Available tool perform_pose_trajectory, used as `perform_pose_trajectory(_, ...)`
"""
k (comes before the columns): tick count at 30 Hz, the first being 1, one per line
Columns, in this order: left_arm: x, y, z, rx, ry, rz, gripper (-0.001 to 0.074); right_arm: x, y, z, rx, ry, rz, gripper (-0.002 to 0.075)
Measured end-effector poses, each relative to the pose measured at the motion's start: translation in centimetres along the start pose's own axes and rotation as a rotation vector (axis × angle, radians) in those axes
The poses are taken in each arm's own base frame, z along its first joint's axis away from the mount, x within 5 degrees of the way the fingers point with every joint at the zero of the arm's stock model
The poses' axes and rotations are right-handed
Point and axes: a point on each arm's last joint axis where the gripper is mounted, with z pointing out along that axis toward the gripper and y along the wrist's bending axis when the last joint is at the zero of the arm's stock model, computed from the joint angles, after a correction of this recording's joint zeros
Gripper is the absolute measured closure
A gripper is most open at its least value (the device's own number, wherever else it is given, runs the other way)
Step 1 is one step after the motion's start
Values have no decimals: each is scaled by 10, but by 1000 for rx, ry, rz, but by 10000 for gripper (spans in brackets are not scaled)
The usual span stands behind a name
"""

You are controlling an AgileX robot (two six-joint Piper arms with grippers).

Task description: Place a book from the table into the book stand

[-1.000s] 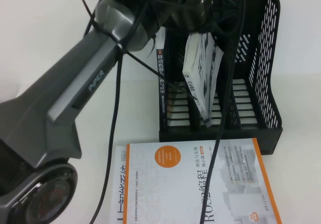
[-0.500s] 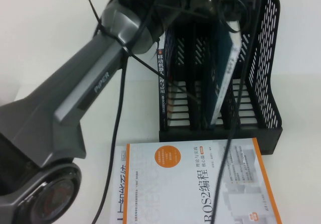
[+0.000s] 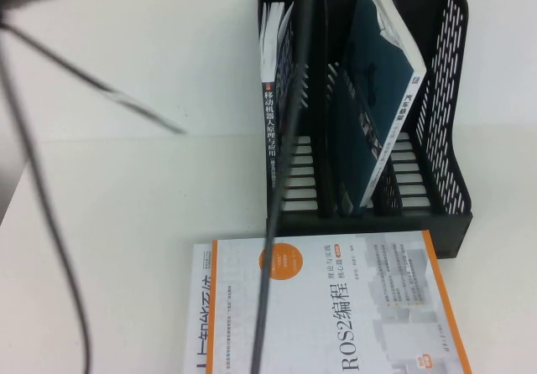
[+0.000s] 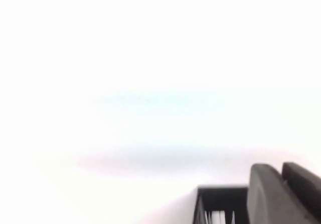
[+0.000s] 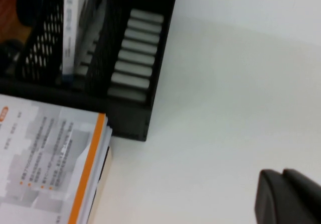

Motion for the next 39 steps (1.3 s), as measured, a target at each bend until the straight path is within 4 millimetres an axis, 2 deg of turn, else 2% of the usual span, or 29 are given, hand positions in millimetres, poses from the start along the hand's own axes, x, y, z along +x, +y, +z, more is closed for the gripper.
perform_pose_trajectory(2, -12, 5, -18, 16, -29, -5, 721, 7, -3, -9, -1, -27, 2, 721)
perform_pose_trajectory(6, -18, 2, -43, 73, -15, 92, 732, 29, -10, -21, -4, -64, 9, 721)
perform_pose_trajectory(14, 5, -44, -67, 416, 116, 301, 736, 88, -12, -17, -22, -91, 43, 721)
perform_pose_trajectory(18, 12, -53, -73, 523, 143, 377, 736, 107, -10, -10, -41, -112, 102, 721)
perform_pose_trajectory(21, 25, -55, -73, 579, 180, 420, 736, 118, -10, -5, -41, -95, 127, 721)
perform_pose_trajectory(24, 48, -50, -73, 599, 213, 483, 736, 122, -9, -2, -42, -86, 146, 721)
perform_pose_trajectory(29, 113, -32, -68, 618, 270, 564, 736, 124, -9, -1, -46, -84, 213, 721)
perform_pose_trajectory(36, 194, -8, -71, 673, 326, 459, 736, 125, -9, -1, -45, -77, 259, 721)
perform_pose_trajectory(39, 222, -1, -70, 684, 339, 407, 736, 125, -9, -1, -43, -75, 259, 721)
